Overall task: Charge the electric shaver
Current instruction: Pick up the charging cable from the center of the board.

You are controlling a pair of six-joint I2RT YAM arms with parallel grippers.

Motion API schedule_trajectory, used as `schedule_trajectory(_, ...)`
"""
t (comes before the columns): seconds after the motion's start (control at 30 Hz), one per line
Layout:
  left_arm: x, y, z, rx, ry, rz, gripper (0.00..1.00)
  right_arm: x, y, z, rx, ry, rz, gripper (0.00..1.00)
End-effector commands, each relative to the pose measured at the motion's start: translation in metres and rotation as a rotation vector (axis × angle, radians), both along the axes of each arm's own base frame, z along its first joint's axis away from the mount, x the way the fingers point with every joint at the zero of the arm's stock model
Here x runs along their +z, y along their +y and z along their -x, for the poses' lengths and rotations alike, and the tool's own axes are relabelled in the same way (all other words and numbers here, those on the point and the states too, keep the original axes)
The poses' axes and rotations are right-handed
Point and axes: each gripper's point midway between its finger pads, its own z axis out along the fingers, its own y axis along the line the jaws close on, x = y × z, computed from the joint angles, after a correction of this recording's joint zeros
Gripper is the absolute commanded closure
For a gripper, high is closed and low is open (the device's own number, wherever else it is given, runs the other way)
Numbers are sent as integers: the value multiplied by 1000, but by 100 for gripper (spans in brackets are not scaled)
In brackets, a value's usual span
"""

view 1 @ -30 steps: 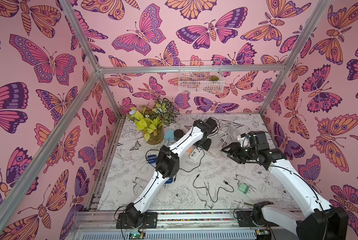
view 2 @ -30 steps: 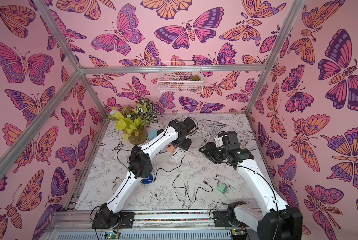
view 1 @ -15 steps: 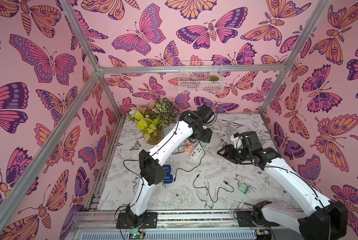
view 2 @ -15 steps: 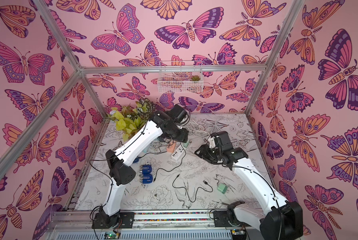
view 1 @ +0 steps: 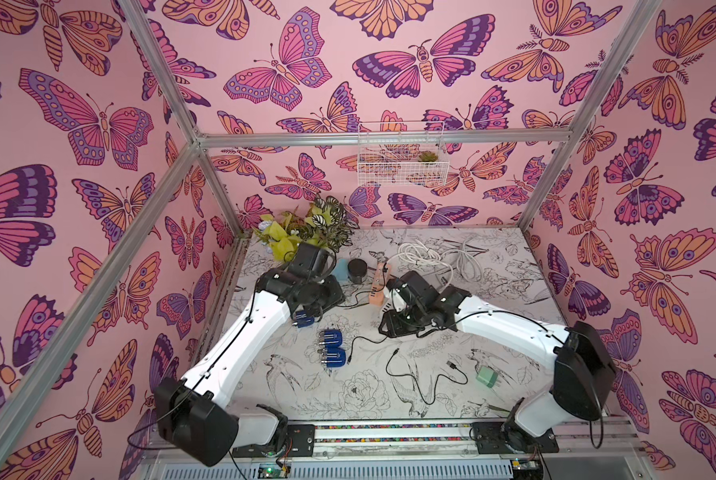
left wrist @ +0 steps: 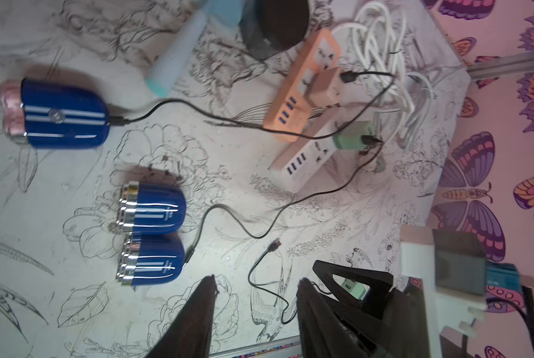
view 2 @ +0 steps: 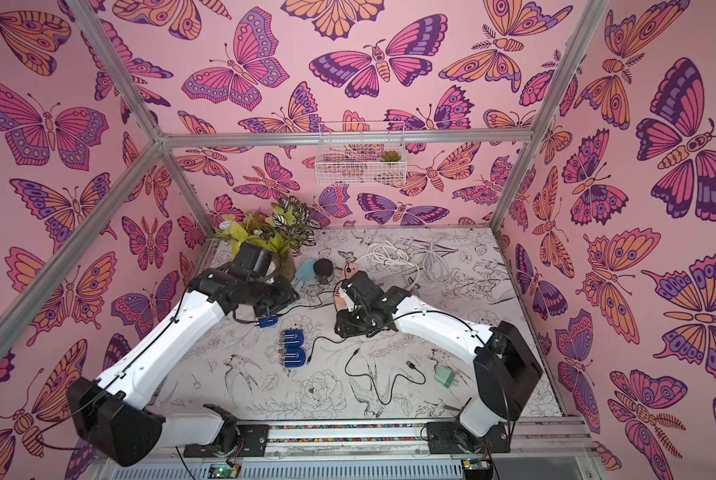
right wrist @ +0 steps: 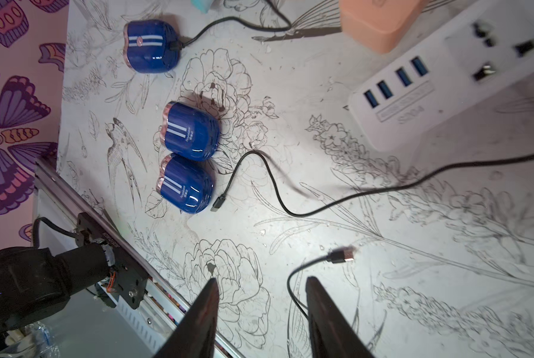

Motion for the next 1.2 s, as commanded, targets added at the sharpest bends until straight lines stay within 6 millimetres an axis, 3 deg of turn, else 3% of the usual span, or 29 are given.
schedule_trajectory(0.0,3,0,8,104,12,135,54,-9,20,-6,105,-68,39,53)
schedule_trajectory(0.17,-8,10,28,133,40,159,56,-44,23,-17,251,-117,187,54)
schedule_trajectory(0.33,-11,14,40,141,46,177,57,-58,30,-24,359,-194,275,53)
schedule_trajectory(0.57,-11,14,46,126,57,192,57,-92,38,-21,447,-164,368,57)
schedule_trajectory(0.73,-9,16,46,127,56,190,57,-104,36,-22,437,-168,409,63)
schedule_trajectory(0.87,-9,15,44,129,61,191,57,-108,36,-23,440,-170,410,71)
schedule_trajectory(1.0,-10,14,43,140,72,197,58,-105,37,-24,439,-186,405,87)
schedule_trajectory(1.1,-7,11,40,172,81,235,57,-83,40,-28,410,-237,354,98)
schedule_trajectory(1.17,-7,8,37,230,110,279,54,-58,39,-33,354,-276,295,100)
